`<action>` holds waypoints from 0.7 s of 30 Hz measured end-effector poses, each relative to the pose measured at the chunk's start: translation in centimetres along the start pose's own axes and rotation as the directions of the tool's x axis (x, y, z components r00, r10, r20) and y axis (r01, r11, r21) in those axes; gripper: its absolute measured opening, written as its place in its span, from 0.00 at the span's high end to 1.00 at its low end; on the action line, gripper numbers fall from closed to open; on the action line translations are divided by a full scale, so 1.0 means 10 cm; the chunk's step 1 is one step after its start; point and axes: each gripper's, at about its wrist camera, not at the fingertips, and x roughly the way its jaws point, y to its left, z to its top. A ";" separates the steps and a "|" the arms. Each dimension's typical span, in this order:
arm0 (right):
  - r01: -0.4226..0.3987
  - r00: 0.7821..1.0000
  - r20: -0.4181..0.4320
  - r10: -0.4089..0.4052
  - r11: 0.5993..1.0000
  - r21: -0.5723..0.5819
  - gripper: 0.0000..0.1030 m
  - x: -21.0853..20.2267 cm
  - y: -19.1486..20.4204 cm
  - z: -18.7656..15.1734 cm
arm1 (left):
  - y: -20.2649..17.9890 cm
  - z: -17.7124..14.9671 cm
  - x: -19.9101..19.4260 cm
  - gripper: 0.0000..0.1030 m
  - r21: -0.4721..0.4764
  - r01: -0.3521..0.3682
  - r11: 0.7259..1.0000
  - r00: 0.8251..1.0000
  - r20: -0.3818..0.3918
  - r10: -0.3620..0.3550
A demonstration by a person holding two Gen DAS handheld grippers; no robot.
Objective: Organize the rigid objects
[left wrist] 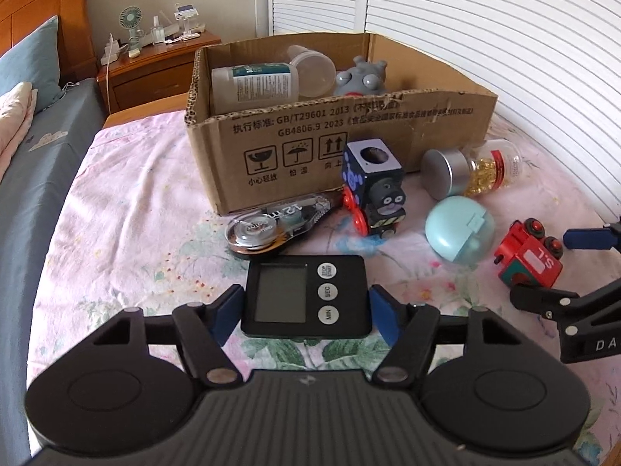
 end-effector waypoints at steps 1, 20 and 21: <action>-0.001 1.000 0.002 0.001 1.000 -0.006 0.00 0.00 0.01 0.00 | 0.00 -0.01 -0.01 0.33 0.006 0.005 1.000 1.000 -0.002 -0.005; -0.047 0.999 0.011 0.047 0.998 -0.045 0.00 0.02 0.10 0.01 | -0.03 -0.20 -0.07 0.01 0.040 0.035 0.999 0.999 -0.007 -0.035; -0.047 0.999 0.012 0.048 0.998 -0.045 0.00 0.02 0.10 0.01 | -0.04 -0.19 -0.07 0.01 0.034 0.028 0.999 1.000 -0.010 -0.028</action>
